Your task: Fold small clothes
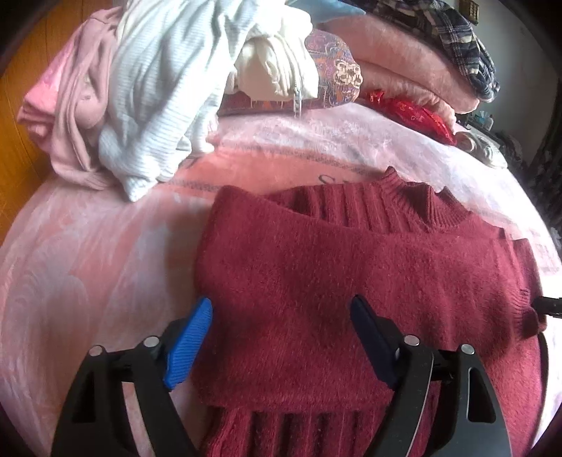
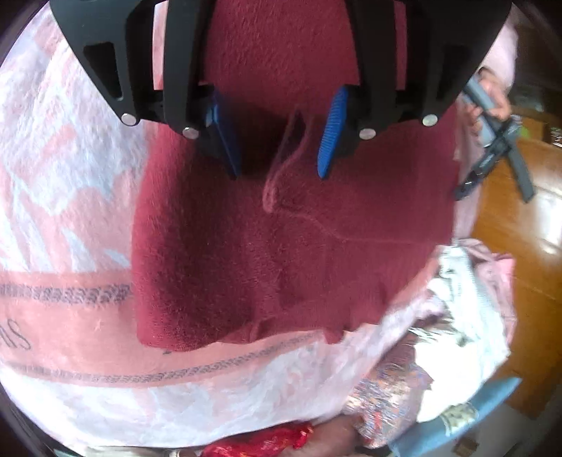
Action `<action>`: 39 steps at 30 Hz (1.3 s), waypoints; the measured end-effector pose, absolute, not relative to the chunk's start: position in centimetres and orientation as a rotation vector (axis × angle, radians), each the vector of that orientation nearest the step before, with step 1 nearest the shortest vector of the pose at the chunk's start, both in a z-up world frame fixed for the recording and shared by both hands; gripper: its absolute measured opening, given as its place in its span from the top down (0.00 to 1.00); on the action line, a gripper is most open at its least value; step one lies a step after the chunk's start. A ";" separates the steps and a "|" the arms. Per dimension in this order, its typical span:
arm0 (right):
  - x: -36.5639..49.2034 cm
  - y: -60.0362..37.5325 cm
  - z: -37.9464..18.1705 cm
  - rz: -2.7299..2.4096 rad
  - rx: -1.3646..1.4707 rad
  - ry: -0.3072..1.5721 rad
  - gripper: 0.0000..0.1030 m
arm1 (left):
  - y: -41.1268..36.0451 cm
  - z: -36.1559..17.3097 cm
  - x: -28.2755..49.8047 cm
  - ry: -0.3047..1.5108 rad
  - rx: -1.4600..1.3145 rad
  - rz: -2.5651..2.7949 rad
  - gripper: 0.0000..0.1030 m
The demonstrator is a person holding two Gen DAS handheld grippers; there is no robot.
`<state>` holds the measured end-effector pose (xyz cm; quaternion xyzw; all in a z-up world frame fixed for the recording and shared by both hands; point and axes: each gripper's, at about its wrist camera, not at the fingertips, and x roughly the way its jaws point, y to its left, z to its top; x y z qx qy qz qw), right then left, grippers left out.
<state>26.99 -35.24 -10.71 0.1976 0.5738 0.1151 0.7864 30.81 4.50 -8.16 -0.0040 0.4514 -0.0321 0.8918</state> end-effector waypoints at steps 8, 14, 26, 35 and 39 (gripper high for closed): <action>27.4 -32.0 -7.2 0.287 0.238 1.130 0.92 | 5.1 -9.2 30.9 0.939 -0.011 -0.026 0.21; 28.3 -34.3 -5.3 0.179 0.206 1.041 0.92 | 5.0 -8.4 31.5 0.894 -0.030 -0.029 0.21; 27.8 -36.6 -8.2 0.160 0.293 1.140 0.55 | 5.6 -10.3 32.4 0.953 -0.093 -0.024 0.15; 27.4 -35.5 -11.0 0.087 0.228 1.216 0.80 | 4.5 -12.2 32.6 0.998 -0.044 -0.055 0.12; 26.5 -35.9 -10.0 0.110 0.237 1.193 0.78 | 5.3 -12.0 32.6 1.022 -0.093 -0.074 0.14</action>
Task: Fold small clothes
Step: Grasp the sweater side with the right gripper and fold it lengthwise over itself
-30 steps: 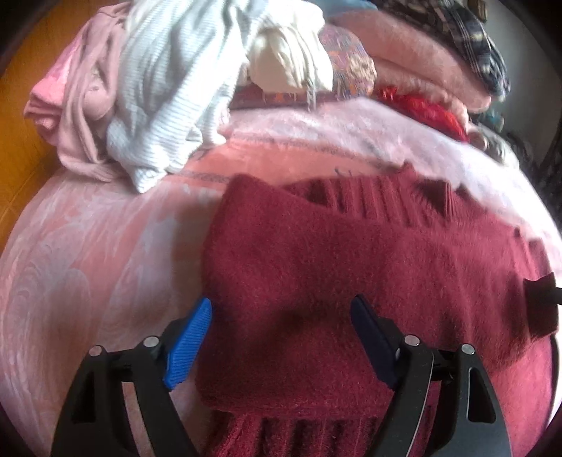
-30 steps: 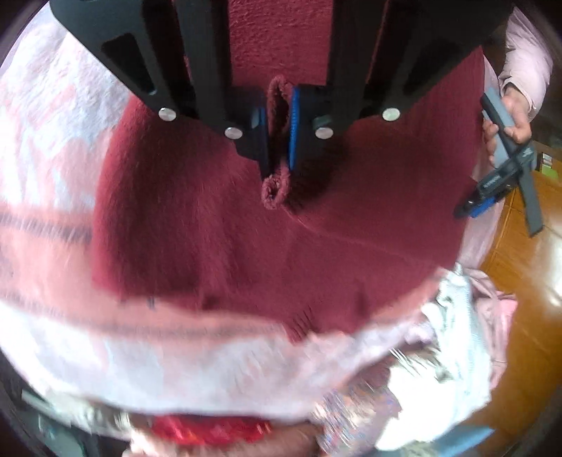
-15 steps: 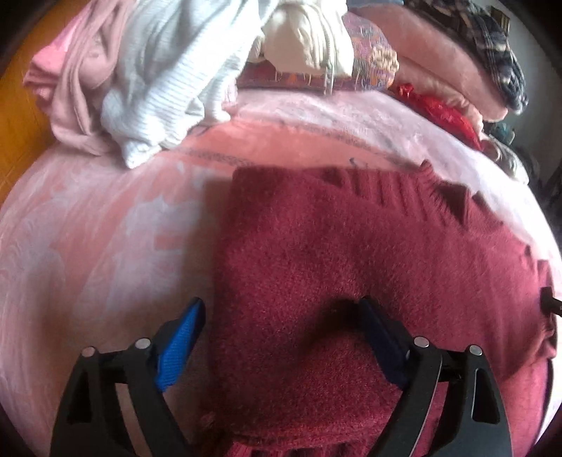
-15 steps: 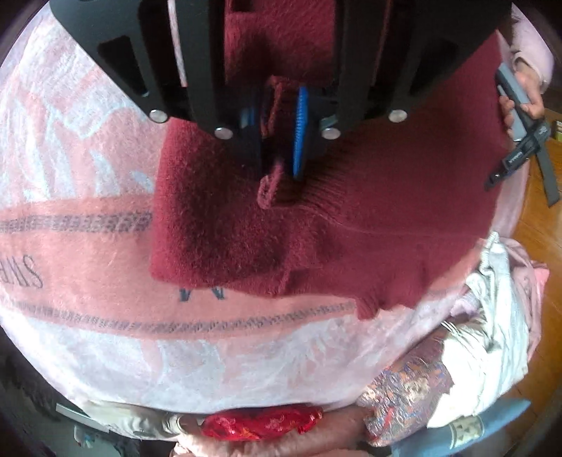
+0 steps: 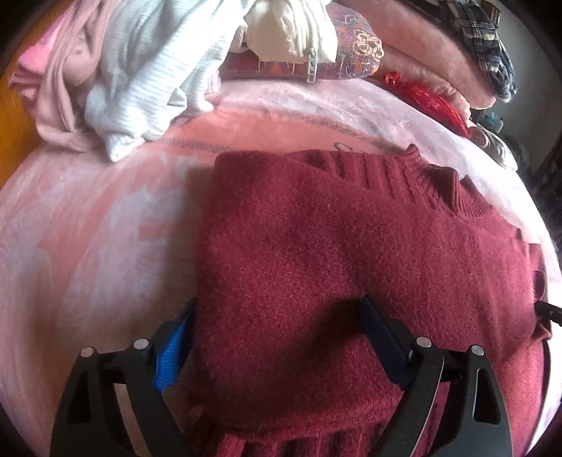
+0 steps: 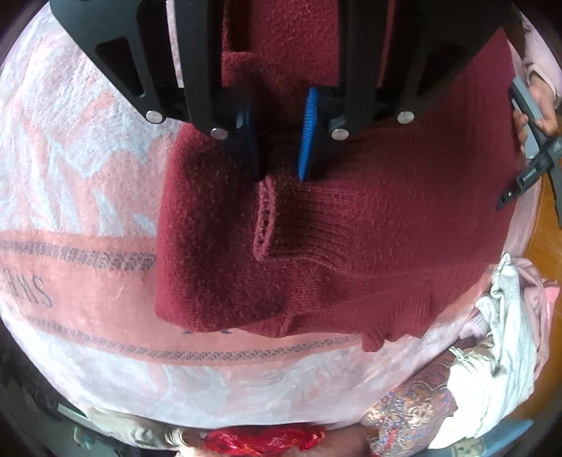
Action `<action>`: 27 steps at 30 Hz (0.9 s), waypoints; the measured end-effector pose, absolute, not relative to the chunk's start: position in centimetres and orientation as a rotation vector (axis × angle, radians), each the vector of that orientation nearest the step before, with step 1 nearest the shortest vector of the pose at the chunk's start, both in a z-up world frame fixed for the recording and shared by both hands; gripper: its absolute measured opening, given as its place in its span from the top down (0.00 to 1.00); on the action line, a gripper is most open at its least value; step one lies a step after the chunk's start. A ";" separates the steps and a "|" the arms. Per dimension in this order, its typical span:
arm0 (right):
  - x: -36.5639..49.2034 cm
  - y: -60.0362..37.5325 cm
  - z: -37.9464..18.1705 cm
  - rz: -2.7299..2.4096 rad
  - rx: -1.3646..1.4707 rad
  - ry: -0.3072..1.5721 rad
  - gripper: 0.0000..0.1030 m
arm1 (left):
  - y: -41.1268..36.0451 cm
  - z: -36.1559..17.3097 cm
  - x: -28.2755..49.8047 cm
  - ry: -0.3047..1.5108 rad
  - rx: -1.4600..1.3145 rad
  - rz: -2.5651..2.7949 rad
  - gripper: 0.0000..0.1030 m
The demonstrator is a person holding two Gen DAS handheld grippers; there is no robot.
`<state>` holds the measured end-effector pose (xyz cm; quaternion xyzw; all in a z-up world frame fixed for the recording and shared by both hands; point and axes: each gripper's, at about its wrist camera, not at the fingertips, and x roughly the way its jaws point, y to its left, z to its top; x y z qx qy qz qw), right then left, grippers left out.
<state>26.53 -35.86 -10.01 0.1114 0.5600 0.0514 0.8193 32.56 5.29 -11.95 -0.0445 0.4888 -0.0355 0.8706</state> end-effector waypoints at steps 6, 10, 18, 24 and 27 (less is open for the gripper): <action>18.8 -37.0 -4.9 0.203 0.239 1.179 0.64 | 7.6 -8.2 27.3 1.043 -0.093 -0.161 0.13; 11.9 -37.0 -3.7 0.243 0.222 1.233 0.62 | 9.8 -6.9 20.7 1.081 -0.028 -0.183 0.11; 0.6 -36.2 -4.6 0.238 0.248 1.333 0.57 | 13.5 -7.2 10.5 1.198 -0.002 -0.168 0.11; -4.0 -35.3 -5.9 0.197 0.273 1.372 0.55 | 14.2 -7.8 5.8 1.226 -0.007 -0.173 0.11; -5.2 -34.6 -7.1 0.173 0.244 1.412 0.54 | 13.5 -8.5 4.5 1.223 0.114 -0.154 0.11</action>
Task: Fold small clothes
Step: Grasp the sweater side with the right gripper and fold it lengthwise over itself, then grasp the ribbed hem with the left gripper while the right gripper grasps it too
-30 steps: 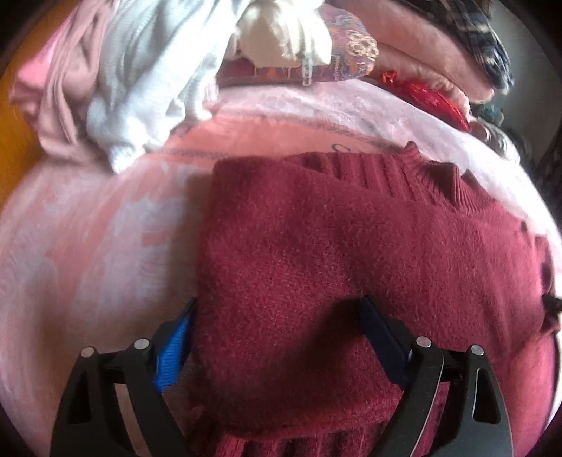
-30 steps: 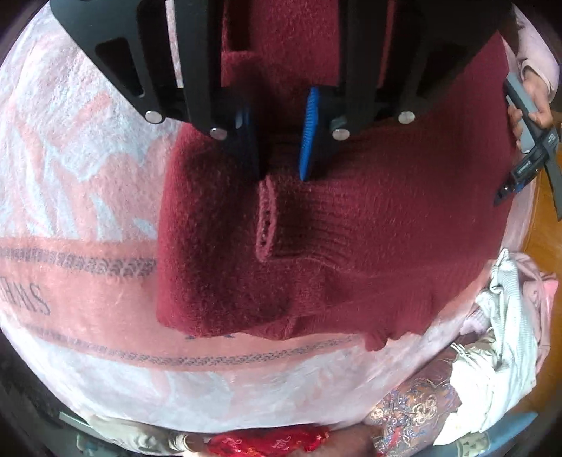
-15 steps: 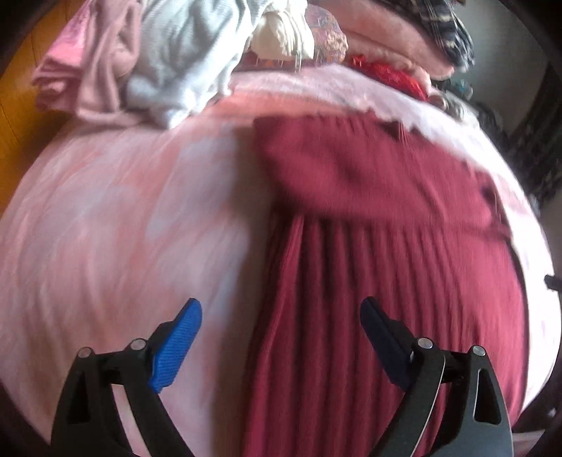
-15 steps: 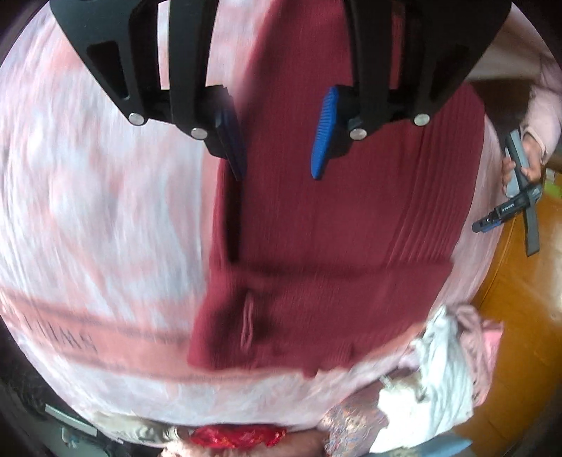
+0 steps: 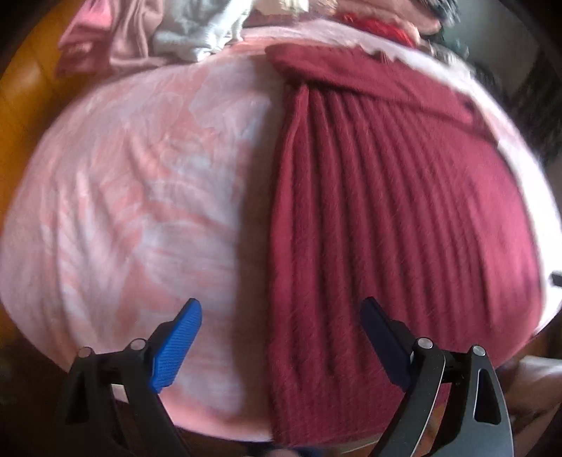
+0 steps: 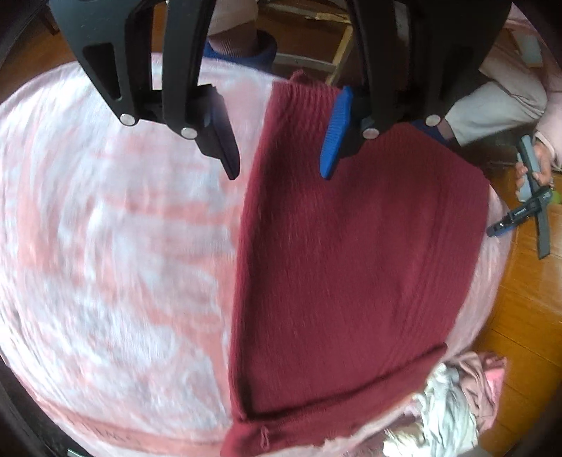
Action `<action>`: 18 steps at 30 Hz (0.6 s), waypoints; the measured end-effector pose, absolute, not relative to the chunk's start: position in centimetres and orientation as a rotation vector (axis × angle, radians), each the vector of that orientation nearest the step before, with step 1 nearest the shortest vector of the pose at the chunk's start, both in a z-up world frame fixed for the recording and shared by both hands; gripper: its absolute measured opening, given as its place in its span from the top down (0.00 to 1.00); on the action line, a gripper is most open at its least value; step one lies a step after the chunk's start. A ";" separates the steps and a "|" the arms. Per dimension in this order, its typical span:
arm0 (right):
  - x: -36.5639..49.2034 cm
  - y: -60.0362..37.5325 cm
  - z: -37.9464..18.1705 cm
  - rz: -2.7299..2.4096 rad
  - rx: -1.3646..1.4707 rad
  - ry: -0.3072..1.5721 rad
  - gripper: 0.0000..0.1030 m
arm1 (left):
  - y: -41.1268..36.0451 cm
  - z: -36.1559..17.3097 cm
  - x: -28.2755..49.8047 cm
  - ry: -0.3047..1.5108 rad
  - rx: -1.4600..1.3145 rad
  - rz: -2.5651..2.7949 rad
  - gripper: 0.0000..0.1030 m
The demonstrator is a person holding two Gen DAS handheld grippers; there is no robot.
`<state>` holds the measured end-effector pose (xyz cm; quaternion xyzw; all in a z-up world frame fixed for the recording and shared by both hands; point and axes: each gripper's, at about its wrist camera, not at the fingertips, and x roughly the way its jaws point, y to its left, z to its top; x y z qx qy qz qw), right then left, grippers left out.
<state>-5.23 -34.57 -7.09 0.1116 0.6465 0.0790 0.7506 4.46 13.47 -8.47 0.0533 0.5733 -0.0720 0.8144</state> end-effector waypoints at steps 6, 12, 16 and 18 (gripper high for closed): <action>-6.5 -34.2 -8.7 0.127 0.290 1.473 0.50 | 14.3 -10.5 3.1 1.307 0.091 -0.134 0.11; -6.1 -33.7 -9.5 0.125 0.322 1.500 0.43 | 15.3 -11.7 2.6 1.346 0.009 -0.095 0.11; -6.3 -32.9 -10.3 0.153 0.321 1.520 0.42 | 15.2 -12.1 2.6 1.353 -0.017 -0.130 0.10; -6.2 -32.4 -10.2 0.182 0.330 1.523 0.44 | 15.0 -12.1 2.5 1.354 -0.040 -0.160 0.11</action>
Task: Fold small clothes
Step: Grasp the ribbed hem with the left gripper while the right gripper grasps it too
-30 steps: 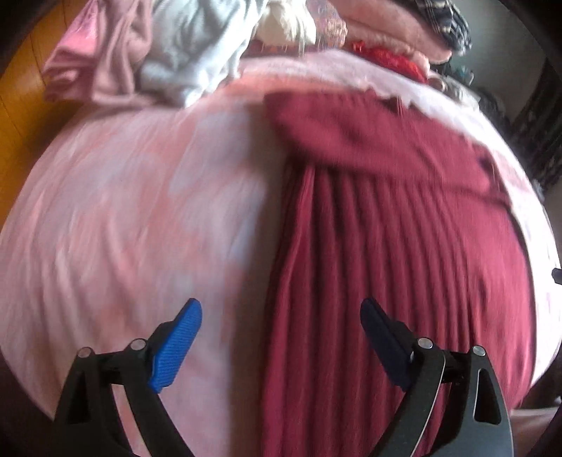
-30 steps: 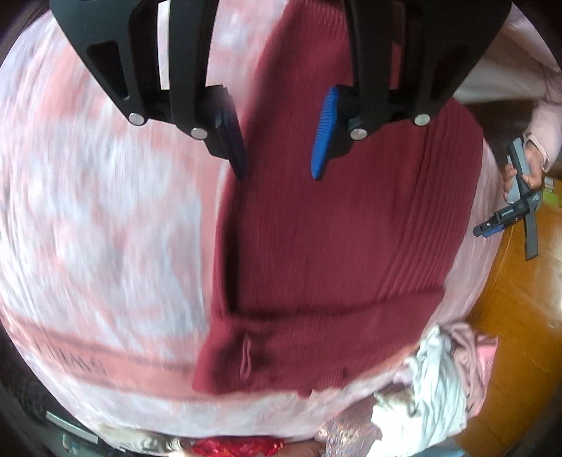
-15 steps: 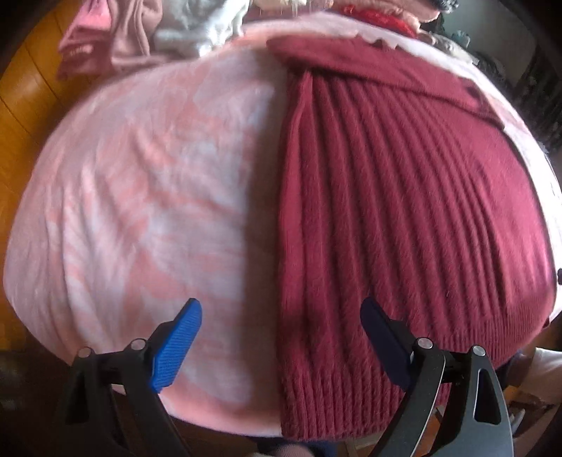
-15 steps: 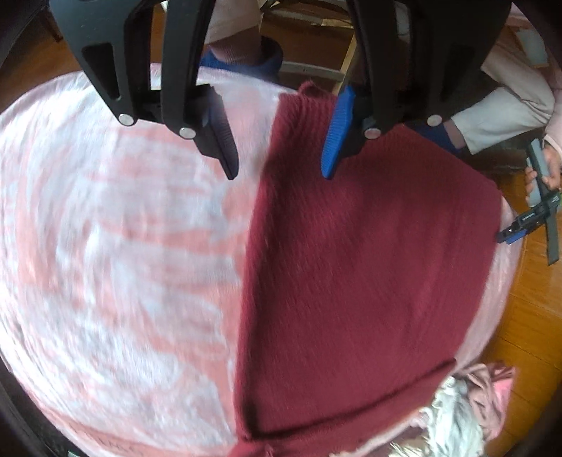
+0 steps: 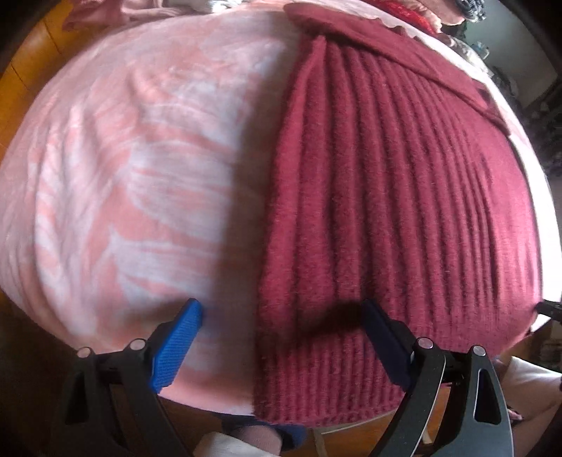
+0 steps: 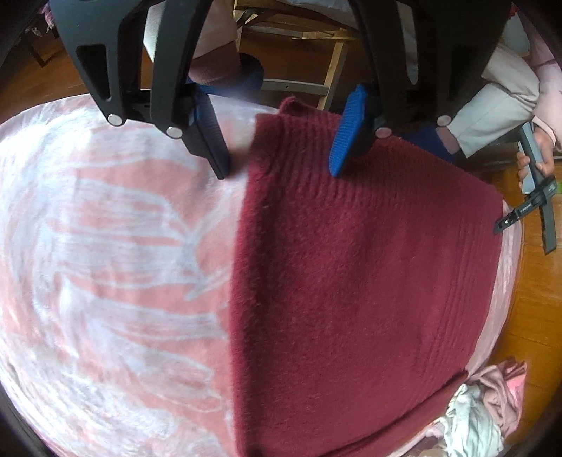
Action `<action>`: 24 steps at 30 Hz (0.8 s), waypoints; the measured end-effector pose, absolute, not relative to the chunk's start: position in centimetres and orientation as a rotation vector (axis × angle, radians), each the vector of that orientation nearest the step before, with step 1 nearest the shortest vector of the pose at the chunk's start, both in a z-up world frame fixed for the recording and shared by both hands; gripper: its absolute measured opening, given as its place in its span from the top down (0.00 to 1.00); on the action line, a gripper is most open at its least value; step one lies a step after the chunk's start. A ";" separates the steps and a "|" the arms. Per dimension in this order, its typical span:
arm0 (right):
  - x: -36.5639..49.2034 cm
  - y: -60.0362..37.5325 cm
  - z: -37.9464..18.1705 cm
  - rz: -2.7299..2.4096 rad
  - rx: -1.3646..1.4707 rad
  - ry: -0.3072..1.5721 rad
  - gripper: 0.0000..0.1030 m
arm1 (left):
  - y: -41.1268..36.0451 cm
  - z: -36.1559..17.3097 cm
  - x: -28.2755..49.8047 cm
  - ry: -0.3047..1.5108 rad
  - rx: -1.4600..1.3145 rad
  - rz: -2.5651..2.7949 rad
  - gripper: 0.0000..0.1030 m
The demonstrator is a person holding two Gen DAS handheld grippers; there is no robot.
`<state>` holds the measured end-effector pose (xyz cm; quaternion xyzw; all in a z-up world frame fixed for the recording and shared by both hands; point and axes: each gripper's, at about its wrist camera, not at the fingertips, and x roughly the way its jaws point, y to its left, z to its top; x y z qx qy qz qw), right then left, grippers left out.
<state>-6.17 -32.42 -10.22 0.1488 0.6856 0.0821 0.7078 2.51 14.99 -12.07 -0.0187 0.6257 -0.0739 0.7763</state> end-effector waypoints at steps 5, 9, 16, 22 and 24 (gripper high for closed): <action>-5.9 -30.9 -10.9 0.209 0.272 1.541 0.48 | 13.5 -12.5 2.0 1.360 -0.009 -0.200 0.19; -5.6 -30.9 -11.0 0.206 0.305 1.544 0.58 | 12.9 -12.3 1.9 1.361 -0.030 -0.229 0.45; -5.8 -30.9 -9.8 0.287 0.319 1.522 0.90 | 10.8 -10.9 1.9 1.348 -0.097 -0.287 0.89; -4.7 -32.3 -6.6 0.347 0.419 1.425 0.91 | 12.0 -7.0 3.5 1.265 -0.260 -0.371 0.89; -3.9 -33.1 -5.3 0.354 0.451 1.383 0.91 | 12.2 -5.8 4.2 1.234 -0.301 -0.386 0.89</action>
